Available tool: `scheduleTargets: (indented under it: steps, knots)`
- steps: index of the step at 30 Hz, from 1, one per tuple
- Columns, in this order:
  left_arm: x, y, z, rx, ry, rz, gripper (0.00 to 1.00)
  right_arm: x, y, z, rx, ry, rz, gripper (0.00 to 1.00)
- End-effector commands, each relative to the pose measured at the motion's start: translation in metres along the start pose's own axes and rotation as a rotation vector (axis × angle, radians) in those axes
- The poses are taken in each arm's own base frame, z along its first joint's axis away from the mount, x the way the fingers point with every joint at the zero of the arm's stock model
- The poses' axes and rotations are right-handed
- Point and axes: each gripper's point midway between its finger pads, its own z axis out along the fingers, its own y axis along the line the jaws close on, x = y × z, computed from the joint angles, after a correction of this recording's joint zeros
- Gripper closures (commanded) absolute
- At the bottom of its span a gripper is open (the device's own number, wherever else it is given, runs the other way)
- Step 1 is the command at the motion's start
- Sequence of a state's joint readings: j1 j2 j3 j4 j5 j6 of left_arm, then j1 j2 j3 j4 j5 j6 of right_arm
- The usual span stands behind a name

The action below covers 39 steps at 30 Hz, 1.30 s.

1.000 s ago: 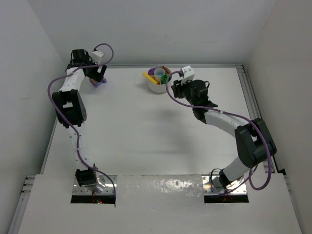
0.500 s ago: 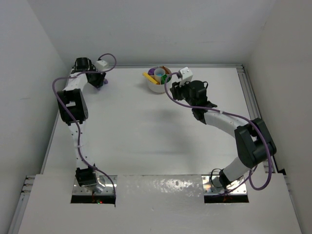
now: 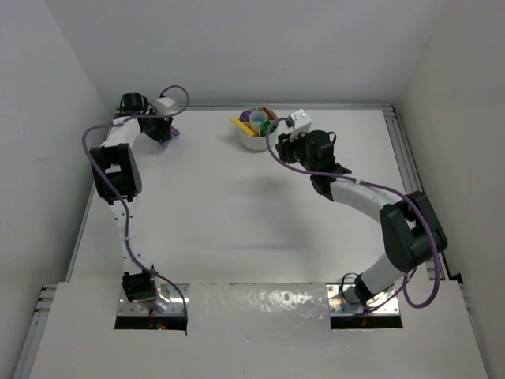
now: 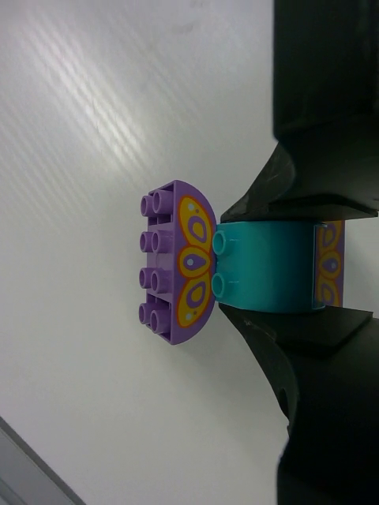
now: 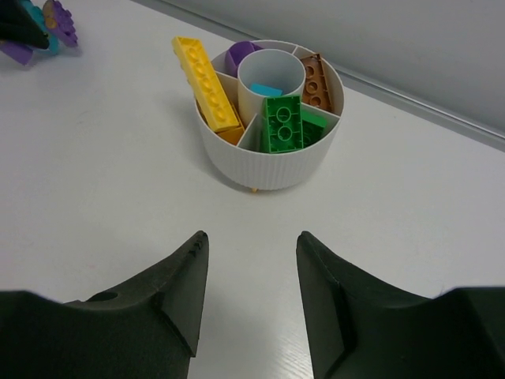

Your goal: Sort the legos into containers by color

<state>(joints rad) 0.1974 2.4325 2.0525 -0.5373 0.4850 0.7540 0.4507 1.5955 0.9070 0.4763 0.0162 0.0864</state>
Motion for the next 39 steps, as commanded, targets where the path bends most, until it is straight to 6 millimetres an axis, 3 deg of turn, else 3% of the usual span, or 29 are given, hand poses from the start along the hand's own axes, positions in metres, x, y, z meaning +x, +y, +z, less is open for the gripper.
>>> scheduleTargets:
  steps: [1, 2, 3, 5, 6, 7, 8, 9, 11, 12, 13, 16, 19, 25, 31, 39]
  knots:
    - [-0.080, -0.022, -0.068, 0.101, -0.203, 0.142, 1.00, -0.045, 0.010, -0.003, -0.046, -0.089, 0.008, 0.51]
    - [-0.080, -0.040, -0.076, 0.161, -0.201, 0.149, 1.00, -0.057, 0.018, -0.002, -0.081, -0.081, 0.050, 0.49]
    - [-0.094, -0.046, -0.085, 0.175, -0.244, 0.202, 1.00, -0.064, 0.018, -0.001, -0.083, -0.074, 0.079, 0.49]
    - [-0.101, -0.090, -0.101, 0.283, -0.255, 0.300, 1.00, -0.090, 0.034, 0.004, -0.158, -0.045, 0.193, 0.47]
    - [-0.114, -0.097, -0.108, 0.282, -0.283, 0.363, 1.00, -0.096, 0.041, 0.007, -0.189, -0.032, 0.241, 0.47]
    - [-0.112, -0.123, -0.106, 0.338, -0.278, 0.426, 1.00, -0.103, 0.055, 0.007, -0.266, -0.016, 0.278, 0.45]
    - [-0.122, -0.135, -0.118, 0.339, -0.296, 0.469, 1.00, -0.120, 0.064, 0.008, -0.315, -0.014, 0.308, 0.44]
    - [-0.121, -0.148, -0.117, 0.363, -0.292, 0.480, 1.00, -0.111, 0.076, 0.016, -0.352, 0.036, 0.372, 0.44]
    - [-0.136, -0.175, -0.123, 0.393, -0.312, 0.529, 1.00, -0.117, 0.092, 0.019, -0.399, 0.070, 0.448, 0.42]
    - [-0.140, -0.180, -0.127, 0.404, -0.322, 0.537, 1.00, -0.114, 0.097, 0.023, -0.403, 0.080, 0.470, 0.41]
    - [-0.153, -0.201, -0.129, 0.438, -0.346, 0.558, 1.00, -0.106, 0.101, 0.029, -0.400, 0.099, 0.493, 0.41]
    - [-0.169, -0.218, -0.135, 0.474, -0.376, 0.535, 1.00, -0.103, 0.123, 0.034, -0.438, 0.109, 0.552, 0.38]
    - [-0.170, -0.234, -0.137, 0.510, -0.370, 0.544, 1.00, -0.105, 0.137, 0.034, -0.459, 0.113, 0.573, 0.39]
    - [-0.172, -0.260, -0.144, 0.574, -0.378, 0.584, 1.00, -0.098, 0.138, 0.038, -0.449, 0.117, 0.643, 0.38]
    - [-0.173, -0.270, -0.154, 0.611, -0.398, 0.603, 1.00, -0.084, 0.135, 0.044, -0.408, 0.141, 0.685, 0.38]
    - [-0.168, -0.282, -0.161, 0.661, -0.408, 0.628, 1.00, -0.086, 0.139, 0.054, -0.425, 0.130, 0.723, 0.36]
